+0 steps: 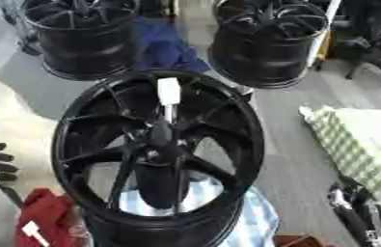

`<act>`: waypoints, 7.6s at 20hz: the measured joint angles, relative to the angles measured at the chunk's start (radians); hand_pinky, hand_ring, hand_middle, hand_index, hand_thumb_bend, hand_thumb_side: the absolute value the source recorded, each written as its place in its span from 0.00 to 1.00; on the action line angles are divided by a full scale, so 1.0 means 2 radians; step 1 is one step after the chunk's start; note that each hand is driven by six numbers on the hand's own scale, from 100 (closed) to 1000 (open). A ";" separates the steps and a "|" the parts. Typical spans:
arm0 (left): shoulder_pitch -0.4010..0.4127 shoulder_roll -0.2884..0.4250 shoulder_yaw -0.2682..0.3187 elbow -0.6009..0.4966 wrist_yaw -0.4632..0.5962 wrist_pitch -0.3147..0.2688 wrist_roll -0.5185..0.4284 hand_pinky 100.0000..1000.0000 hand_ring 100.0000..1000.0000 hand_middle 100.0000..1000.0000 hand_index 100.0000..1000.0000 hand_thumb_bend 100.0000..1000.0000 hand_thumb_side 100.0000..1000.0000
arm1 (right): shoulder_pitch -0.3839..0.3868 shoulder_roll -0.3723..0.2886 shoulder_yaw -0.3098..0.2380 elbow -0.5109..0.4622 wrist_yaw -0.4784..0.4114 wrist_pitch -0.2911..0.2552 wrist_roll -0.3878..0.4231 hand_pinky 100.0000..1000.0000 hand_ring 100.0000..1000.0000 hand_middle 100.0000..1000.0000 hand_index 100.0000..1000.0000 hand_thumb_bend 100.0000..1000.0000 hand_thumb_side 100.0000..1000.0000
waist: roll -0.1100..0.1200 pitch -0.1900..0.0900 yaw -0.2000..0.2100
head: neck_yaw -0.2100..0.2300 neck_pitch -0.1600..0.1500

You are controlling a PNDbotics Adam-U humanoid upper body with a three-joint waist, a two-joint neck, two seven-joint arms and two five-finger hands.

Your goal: Pull the pin out of the wheel hub.

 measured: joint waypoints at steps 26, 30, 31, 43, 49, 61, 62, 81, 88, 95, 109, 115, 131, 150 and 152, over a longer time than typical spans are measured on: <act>0.005 0.000 0.000 -0.005 0.002 0.005 -0.001 0.54 0.54 0.55 0.77 0.00 0.59 | -0.120 -0.127 -0.004 -0.085 0.076 0.033 0.055 0.66 0.65 0.66 0.87 0.00 0.32 | -0.011 -0.010 0.008 | 0.003 0.000; 0.007 0.000 -0.001 -0.006 0.001 0.006 -0.002 0.54 0.54 0.54 0.77 0.00 0.59 | -0.172 -0.179 0.032 -0.129 0.108 0.046 0.087 0.69 0.67 0.69 0.89 0.00 0.31 | -0.011 -0.013 0.017 | -0.001 0.000; 0.008 0.000 -0.002 -0.006 0.001 0.006 -0.003 0.54 0.54 0.54 0.77 0.00 0.59 | -0.185 -0.192 0.043 -0.138 0.116 0.048 0.096 0.70 0.68 0.71 0.90 0.00 0.31 | -0.011 -0.014 0.019 | -0.002 0.000; 0.000 0.000 -0.016 -0.006 0.001 0.000 -0.017 0.54 0.54 0.54 0.77 0.00 0.58 | -0.345 -0.296 0.173 -0.128 0.134 0.023 0.195 0.75 0.78 0.80 0.96 0.02 0.39 | -0.004 -0.009 0.061 | -0.042 0.000; -0.005 0.000 -0.018 -0.006 0.001 -0.002 -0.019 0.54 0.54 0.54 0.76 0.00 0.58 | -0.427 -0.226 0.214 -0.049 0.141 0.023 0.246 0.77 0.82 0.84 0.97 0.10 0.38 | -0.003 -0.002 0.067 | -0.051 0.000; -0.010 0.000 -0.018 -0.003 0.003 -0.005 -0.018 0.54 0.54 0.55 0.76 0.00 0.58 | -0.555 -0.090 0.173 0.135 0.153 0.001 0.476 0.78 0.85 0.86 0.98 0.20 0.42 | 0.002 0.006 0.071 | -0.058 -0.001; -0.010 0.000 -0.018 -0.003 0.003 -0.005 -0.018 0.54 0.54 0.55 0.76 0.00 0.58 | -0.556 -0.084 0.169 0.143 0.158 -0.003 0.488 0.78 0.85 0.86 0.98 0.20 0.42 | 0.002 0.006 0.072 | -0.058 -0.001; -0.014 -0.004 -0.019 -0.004 0.004 -0.003 -0.020 0.54 0.54 0.54 0.76 0.00 0.58 | -0.556 -0.031 0.133 0.236 0.300 -0.035 0.491 0.81 0.86 0.85 0.98 0.19 0.46 | 0.004 0.007 0.079 | -0.073 -0.021; -0.014 -0.004 -0.019 -0.004 0.004 -0.003 -0.020 0.54 0.54 0.54 0.76 0.00 0.58 | -0.554 -0.021 0.129 0.247 0.317 -0.042 0.490 0.80 0.84 0.81 0.95 0.19 0.48 | 0.006 0.009 0.080 | -0.079 -0.032; -0.014 -0.006 -0.019 -0.004 0.004 -0.003 -0.020 0.54 0.54 0.54 0.76 0.00 0.58 | -0.552 -0.014 0.129 0.250 0.321 -0.042 0.486 0.78 0.79 0.74 0.90 0.16 0.50 | 0.006 0.009 0.082 | -0.082 -0.034; -0.018 -0.009 -0.022 -0.006 0.004 -0.001 -0.022 0.54 0.54 0.54 0.77 0.00 0.58 | -0.546 -0.004 0.121 0.264 0.334 -0.041 0.454 0.66 0.54 0.45 0.67 0.00 0.38 | 0.006 0.009 0.087 | -0.070 -0.011; -0.018 -0.009 -0.022 -0.006 0.003 0.000 -0.023 0.54 0.54 0.54 0.77 0.00 0.58 | -0.545 -0.004 0.120 0.268 0.323 -0.045 0.416 0.58 0.41 0.27 0.49 0.00 0.30 | 0.006 0.012 0.089 | -0.067 -0.004; -0.014 -0.013 -0.025 -0.006 -0.001 0.001 -0.028 0.54 0.55 0.54 0.77 0.00 0.58 | -0.593 -0.082 0.095 0.242 0.192 -0.006 0.335 0.56 0.43 0.25 0.48 0.00 0.28 | 0.004 0.006 0.074 | -0.060 -0.004; 0.000 -0.003 0.004 -0.009 -0.001 0.001 0.000 0.54 0.55 0.54 0.77 0.00 0.58 | -0.091 -0.202 -0.119 0.002 0.102 0.073 0.098 0.74 0.80 0.84 0.97 0.06 0.54 | -0.005 0.000 0.008 | -0.018 -0.003; 0.000 0.000 0.006 -0.009 -0.001 0.000 0.002 0.54 0.55 0.54 0.77 0.00 0.58 | -0.050 -0.161 -0.139 0.008 0.097 0.074 0.052 0.73 0.78 0.83 0.96 0.06 0.55 | -0.005 0.002 0.006 | -0.015 -0.002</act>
